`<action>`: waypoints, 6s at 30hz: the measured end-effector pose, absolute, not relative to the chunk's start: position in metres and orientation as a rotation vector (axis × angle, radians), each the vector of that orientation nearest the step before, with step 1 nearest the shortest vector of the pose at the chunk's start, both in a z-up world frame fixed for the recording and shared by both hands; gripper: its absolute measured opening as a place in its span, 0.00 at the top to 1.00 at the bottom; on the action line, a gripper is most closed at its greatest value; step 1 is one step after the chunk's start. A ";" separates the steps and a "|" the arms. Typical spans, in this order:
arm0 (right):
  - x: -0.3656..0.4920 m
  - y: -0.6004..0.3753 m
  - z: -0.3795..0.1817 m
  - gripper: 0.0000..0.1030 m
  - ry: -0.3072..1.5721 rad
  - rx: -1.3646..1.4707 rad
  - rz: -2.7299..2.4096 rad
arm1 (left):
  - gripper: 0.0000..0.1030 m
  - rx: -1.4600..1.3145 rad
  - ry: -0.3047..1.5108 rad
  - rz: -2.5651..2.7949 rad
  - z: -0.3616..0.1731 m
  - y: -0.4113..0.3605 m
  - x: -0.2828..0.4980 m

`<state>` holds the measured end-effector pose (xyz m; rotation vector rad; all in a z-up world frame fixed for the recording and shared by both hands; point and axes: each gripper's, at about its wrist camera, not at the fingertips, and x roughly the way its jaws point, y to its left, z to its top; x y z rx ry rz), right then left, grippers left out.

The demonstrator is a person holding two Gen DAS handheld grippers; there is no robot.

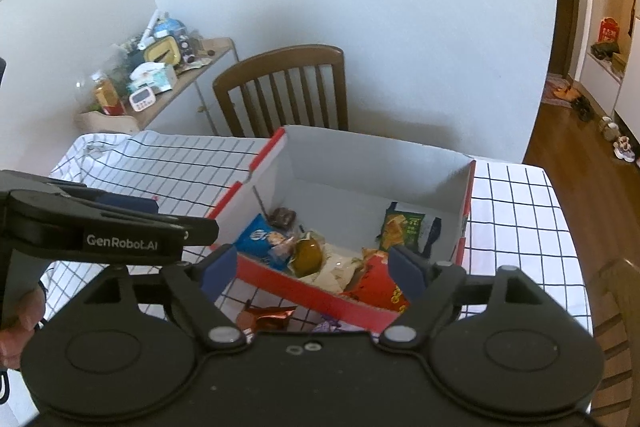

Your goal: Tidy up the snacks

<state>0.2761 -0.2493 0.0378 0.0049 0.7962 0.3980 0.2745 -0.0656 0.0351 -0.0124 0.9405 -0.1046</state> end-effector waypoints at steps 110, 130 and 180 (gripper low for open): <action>0.215 -0.253 -0.094 0.89 0.921 0.041 0.440 | 0.92 -0.202 1.157 -0.031 -0.109 -0.003 0.211; 0.210 -0.248 -0.095 0.08 0.926 0.005 0.473 | 0.32 -0.176 1.097 -0.054 -0.098 -0.008 0.203; 0.199 -0.236 -0.077 0.54 0.927 -0.011 0.368 | 0.74 -0.169 1.088 0.025 -0.078 -0.005 0.195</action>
